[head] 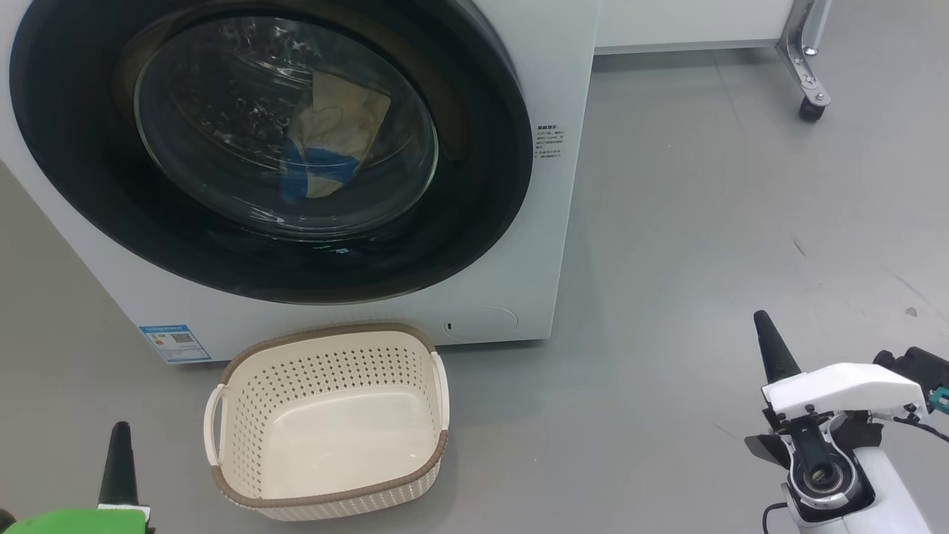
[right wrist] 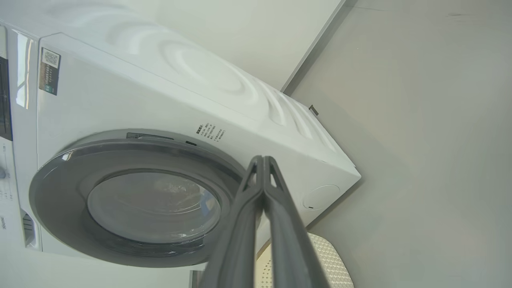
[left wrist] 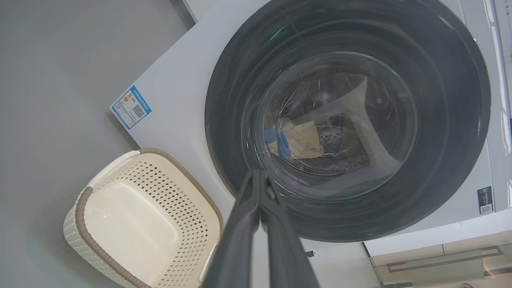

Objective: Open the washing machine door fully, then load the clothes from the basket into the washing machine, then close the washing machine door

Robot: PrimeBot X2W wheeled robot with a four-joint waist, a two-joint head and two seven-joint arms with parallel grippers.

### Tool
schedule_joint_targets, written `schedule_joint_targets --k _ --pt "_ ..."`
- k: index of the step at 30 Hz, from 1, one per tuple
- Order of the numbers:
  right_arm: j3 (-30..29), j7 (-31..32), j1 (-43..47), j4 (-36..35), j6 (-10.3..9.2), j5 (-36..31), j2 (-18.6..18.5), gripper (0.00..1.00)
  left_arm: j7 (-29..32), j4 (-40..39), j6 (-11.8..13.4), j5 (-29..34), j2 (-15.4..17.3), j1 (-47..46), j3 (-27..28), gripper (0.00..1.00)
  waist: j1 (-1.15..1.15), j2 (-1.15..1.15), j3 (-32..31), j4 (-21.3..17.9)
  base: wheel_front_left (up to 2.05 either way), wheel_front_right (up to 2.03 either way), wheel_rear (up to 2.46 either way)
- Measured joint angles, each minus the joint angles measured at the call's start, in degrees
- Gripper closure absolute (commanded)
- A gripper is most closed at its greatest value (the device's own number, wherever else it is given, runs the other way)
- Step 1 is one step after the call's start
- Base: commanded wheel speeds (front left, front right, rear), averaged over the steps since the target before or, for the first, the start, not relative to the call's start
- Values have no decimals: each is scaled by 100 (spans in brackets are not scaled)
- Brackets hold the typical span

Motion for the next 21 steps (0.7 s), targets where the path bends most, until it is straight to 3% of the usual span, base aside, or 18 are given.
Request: schedule_joint_targets --k 21 --pt "-724 401 130 -174 49 1249 172 100 363 151 51 -1094 -301 -131 253 100 0 0 -84 49 0 0 0"
